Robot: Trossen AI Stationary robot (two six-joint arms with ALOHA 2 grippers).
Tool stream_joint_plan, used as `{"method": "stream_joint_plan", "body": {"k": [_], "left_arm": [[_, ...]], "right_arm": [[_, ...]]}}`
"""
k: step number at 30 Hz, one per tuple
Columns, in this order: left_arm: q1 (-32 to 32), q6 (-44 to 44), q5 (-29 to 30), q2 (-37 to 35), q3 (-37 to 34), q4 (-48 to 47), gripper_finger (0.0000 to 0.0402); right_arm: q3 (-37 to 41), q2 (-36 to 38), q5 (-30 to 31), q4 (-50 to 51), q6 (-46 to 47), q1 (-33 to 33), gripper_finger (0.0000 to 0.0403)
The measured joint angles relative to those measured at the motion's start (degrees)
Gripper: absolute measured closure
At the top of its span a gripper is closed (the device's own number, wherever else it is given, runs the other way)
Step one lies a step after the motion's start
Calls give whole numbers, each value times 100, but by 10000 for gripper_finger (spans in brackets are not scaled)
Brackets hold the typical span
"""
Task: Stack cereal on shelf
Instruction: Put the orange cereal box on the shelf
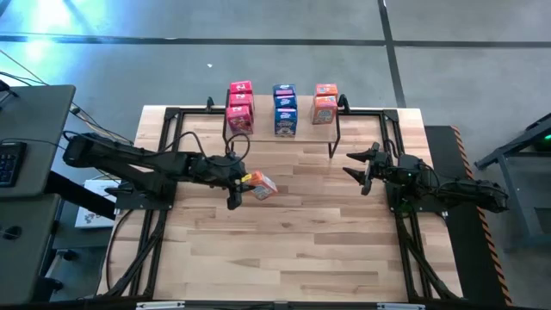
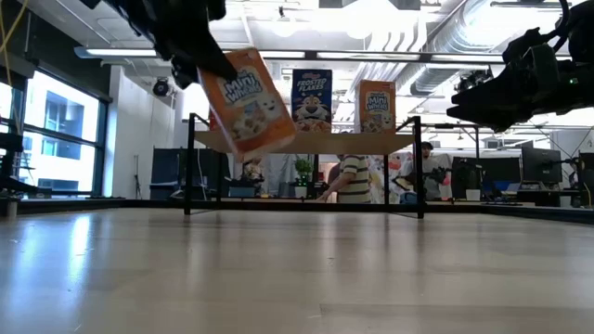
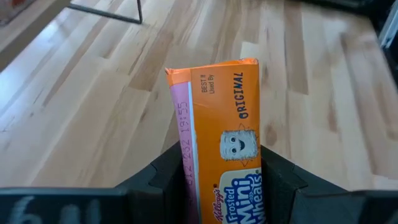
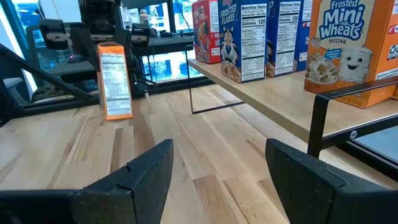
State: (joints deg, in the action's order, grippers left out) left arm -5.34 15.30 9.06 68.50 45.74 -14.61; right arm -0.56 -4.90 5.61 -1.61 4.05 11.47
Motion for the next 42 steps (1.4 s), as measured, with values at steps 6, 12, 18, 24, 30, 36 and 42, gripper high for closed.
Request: {"method": "stream_joint_plan", "body": {"k": [6,12,18,24,30,36,42], "left_arm": [[0,-346,2,319,0,282,264],[-1,-355,-22,526,0,422,264],[-14,-354,-287,698,0,508,264],[-126,-352,-406,818,0,715,264],[-321,-353,-407,816,0,875,264],[-463,-340,-407,814,0,876,264],[-529,-319,-403,814,0,870,264]], "right_arm": [[-1,2,0,1,0,2,155],[0,2,0,0,0,2,155],[-1,2,6,-9,1,0,155],[-2,4,134,-45,702,14,155],[-1,8,344,-154,750,15,155],[-2,8,227,-913,750,10,155],[-44,10,-177,-1676,633,13,155]]}}
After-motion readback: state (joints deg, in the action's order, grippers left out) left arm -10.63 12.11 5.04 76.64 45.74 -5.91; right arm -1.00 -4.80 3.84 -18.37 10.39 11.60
